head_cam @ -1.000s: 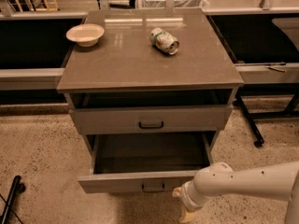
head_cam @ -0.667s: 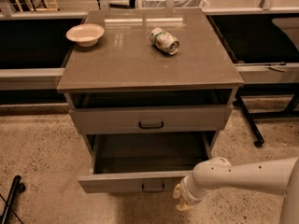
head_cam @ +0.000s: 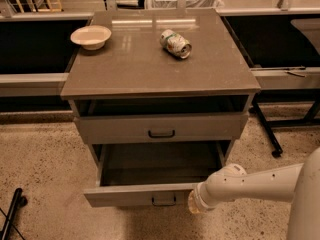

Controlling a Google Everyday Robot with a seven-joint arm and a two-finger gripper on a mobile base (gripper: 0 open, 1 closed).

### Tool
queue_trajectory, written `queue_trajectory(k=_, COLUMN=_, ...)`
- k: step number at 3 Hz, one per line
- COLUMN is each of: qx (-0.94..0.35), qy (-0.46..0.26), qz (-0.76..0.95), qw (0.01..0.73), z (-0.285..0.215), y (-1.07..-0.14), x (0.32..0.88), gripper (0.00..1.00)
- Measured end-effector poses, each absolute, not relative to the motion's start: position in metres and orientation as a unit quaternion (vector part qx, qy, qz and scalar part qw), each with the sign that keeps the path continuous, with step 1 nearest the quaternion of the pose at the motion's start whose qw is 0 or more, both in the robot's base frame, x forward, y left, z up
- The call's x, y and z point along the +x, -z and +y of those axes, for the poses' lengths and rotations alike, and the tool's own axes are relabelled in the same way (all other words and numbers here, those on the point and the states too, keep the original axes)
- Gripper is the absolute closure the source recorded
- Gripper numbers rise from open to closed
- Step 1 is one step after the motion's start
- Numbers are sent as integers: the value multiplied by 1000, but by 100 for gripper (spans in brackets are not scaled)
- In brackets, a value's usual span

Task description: Close middle drawer

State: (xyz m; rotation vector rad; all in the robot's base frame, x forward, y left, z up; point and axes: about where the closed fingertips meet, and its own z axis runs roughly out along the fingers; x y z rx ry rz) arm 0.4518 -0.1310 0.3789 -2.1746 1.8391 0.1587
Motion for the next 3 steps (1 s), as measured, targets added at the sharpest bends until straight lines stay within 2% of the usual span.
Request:
queue_trajectory(k=2, qx=-755, qy=-61, qz=638, qw=140, z=-129, y=-377, x=449, gripper=30)
queue_trajectory(k=3, qx=-755, qy=-61, qz=638, qw=140, z=-129, y=-377, x=449, gripper=0)
